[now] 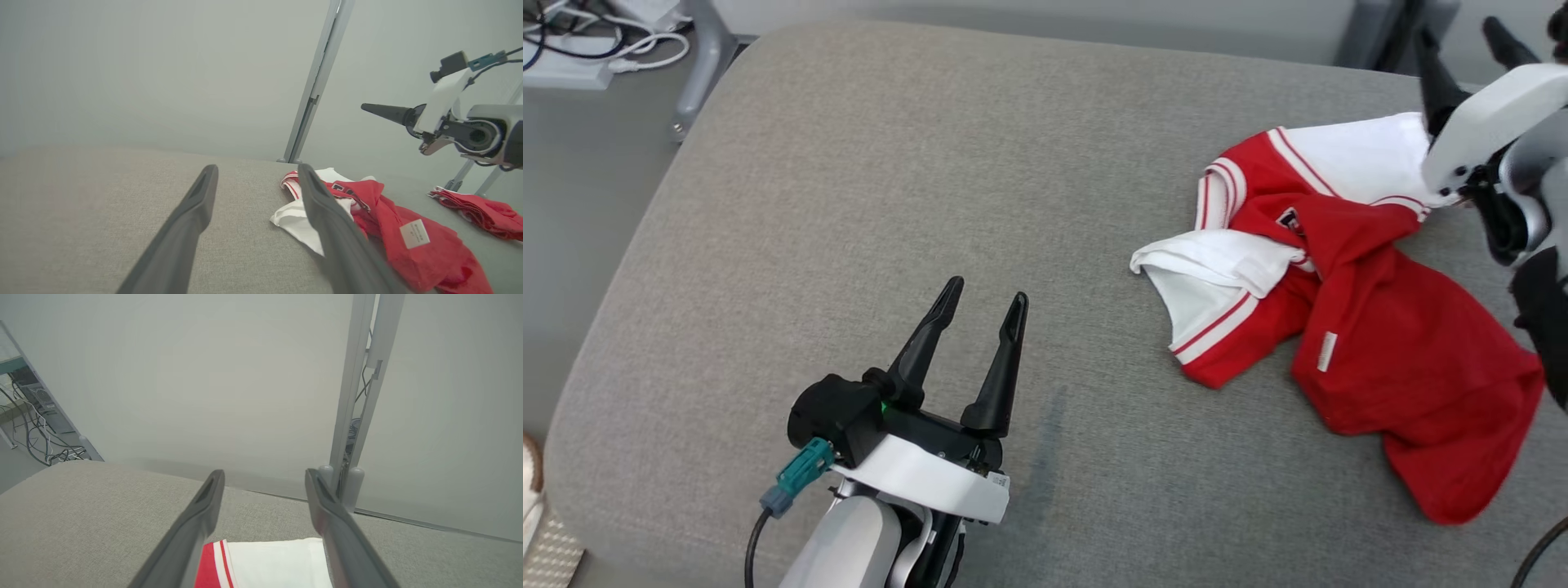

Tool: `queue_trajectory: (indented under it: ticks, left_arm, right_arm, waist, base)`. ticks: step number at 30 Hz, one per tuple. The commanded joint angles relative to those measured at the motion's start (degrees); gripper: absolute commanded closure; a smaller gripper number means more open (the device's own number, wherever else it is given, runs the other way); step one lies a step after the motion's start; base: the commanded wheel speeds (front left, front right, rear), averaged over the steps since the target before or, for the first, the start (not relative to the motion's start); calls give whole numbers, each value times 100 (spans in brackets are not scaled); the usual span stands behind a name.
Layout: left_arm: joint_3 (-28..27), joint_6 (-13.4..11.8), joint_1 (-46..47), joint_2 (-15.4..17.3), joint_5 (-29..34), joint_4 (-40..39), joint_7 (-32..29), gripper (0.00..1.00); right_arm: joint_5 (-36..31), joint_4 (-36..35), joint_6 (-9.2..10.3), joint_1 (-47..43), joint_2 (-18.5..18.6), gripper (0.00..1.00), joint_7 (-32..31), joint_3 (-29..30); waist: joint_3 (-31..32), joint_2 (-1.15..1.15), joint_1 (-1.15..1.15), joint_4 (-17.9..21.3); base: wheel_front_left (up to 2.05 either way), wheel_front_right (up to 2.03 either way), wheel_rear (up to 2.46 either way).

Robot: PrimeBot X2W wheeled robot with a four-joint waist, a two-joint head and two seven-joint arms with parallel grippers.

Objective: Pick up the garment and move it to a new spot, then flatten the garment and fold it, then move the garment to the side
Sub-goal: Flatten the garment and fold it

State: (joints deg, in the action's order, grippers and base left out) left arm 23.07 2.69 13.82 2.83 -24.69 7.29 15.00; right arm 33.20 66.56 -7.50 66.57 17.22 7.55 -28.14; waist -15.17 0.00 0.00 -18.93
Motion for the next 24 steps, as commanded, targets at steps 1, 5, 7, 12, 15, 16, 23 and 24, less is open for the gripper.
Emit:
queue_trajectory:
  ticks: [1, 5, 7, 12, 15, 16, 23, 24]
  left_arm:
    - [-54, 37, 56, 18, 66, 30, 25, 0]
    - [-200, 15, -5, 20, 84, 64, 25, 0]
    - [-275, -7, -40, 18, 42, 86, 24, 0]
    - [-470, -135, -62, 18, -25, 189, 24, 0]
    - [-570, -187, -117, 19, -28, 302, 24, 0]
    - [-603, -205, -128, 19, -18, 357, 23, 0]
    - [-779, -310, -162, 21, -85, 762, 18, 0]
    - [-800, -318, -146, 21, -65, 808, 18, 0]
  right_arm:
    - [67, -225, 2, -224, -79, 0, 175, -95]
    - [183, -829, 2, -615, -240, 0, 438, -297]
    - [214, -1162, 2, -875, -247, 0, 557, -324]
    - [-12, -2017, 2, -1714, -184, 0, 738, -102]
    - [-325, -2582, 2, -2411, -245, 0, 769, 292]
    - [-411, -2793, 2, -2657, -303, 0, 766, 503]
    - [-1396, -4522, 2, -4408, -954, 0, 763, 1773]
    - [-1549, -4758, 2, -4596, -1033, 0, 721, 1856]
  waist:
    - [262, 0, 0, 378]
    - [494, 0, 0, 792]
    - [587, 0, 0, 982]
    - [796, 0, 0, 1394]
    - [855, 0, 0, 1601]
    - [864, 0, 0, 1664]
    - [857, 0, 0, 2016]
    - [838, 0, 0, 2064]
  base:
    - [0, 0, 0]
    - [0, 0, 0]
    - [0, 0, 0]
    - [0, 0, 0]
    - [0, 0, 0]
    - [0, 0, 0]
    - [0, 0, 0]
    - [0, 0, 0]
